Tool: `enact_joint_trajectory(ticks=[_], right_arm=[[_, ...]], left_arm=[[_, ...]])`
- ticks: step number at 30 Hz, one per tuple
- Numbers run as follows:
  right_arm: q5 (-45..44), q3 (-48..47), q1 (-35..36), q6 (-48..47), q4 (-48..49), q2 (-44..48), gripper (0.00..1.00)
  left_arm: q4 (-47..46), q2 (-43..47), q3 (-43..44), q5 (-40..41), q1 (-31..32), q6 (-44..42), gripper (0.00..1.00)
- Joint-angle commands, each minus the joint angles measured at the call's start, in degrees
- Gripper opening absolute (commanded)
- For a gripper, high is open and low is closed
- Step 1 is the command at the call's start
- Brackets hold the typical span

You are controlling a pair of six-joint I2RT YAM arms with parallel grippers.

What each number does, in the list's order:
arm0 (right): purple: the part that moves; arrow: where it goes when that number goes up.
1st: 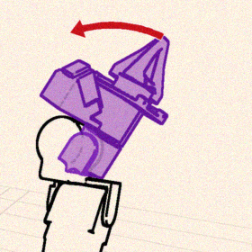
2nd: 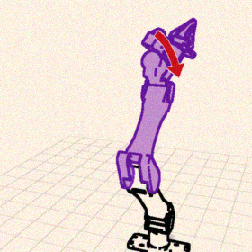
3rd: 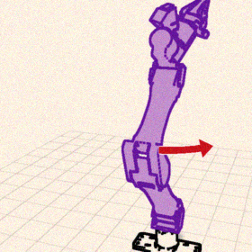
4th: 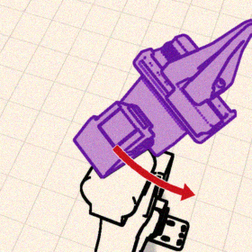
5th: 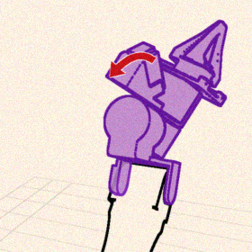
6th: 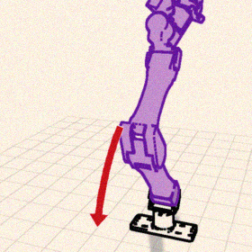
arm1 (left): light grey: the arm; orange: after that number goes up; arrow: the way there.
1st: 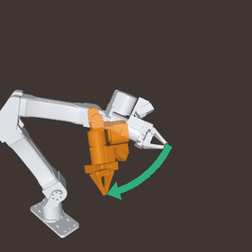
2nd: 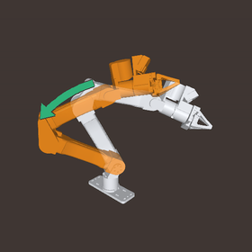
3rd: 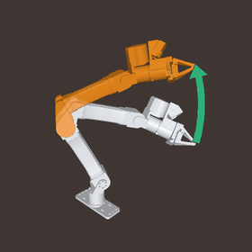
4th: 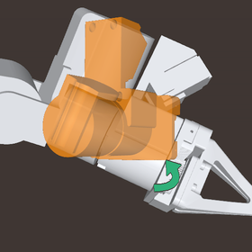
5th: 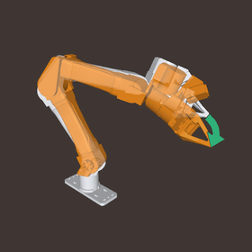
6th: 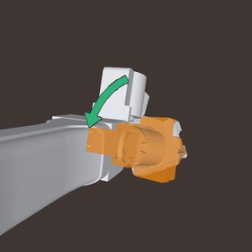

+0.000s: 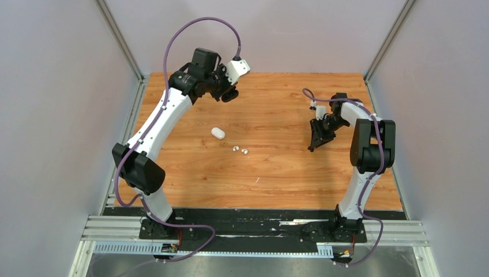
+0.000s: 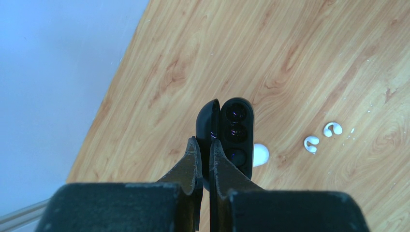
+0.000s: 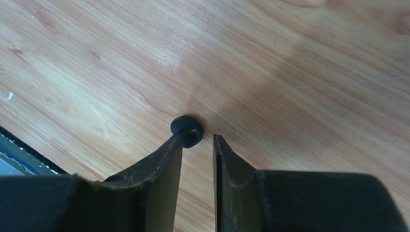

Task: Insert the wireless bluetooth earbuds into the charging case
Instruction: Pick up the right earbud from the center of the board.

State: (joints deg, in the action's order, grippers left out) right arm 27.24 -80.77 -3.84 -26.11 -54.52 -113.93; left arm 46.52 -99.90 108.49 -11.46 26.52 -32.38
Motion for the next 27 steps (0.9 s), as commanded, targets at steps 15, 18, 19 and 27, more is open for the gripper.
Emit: enact_joint_trajectory(ticks=[15, 18, 19, 27], right_arm=[[-0.36, 1.45, 3.07, -0.26, 2.52, 0.44, 0.37], [-0.68, 1.99, 3.18, -0.23, 2.75, 0.65, 0.31], [-0.78, 2.02, 3.14, -0.25, 2.83, 0.66, 0.27], [-1.26, 1.55, 3.16, 0.56, 2.57, 2.06, 0.16]], left_arm=[[-1.10, 1.02, 1.66, -0.19, -0.07, 0.92, 0.00], [-1.19, 1.09, 1.64, -0.32, -0.07, 1.00, 0.00], [-1.24, 1.10, 1.66, -0.27, -0.11, 1.00, 0.00], [-1.26, 1.11, 1.53, -0.23, -0.07, 1.09, 0.00]])
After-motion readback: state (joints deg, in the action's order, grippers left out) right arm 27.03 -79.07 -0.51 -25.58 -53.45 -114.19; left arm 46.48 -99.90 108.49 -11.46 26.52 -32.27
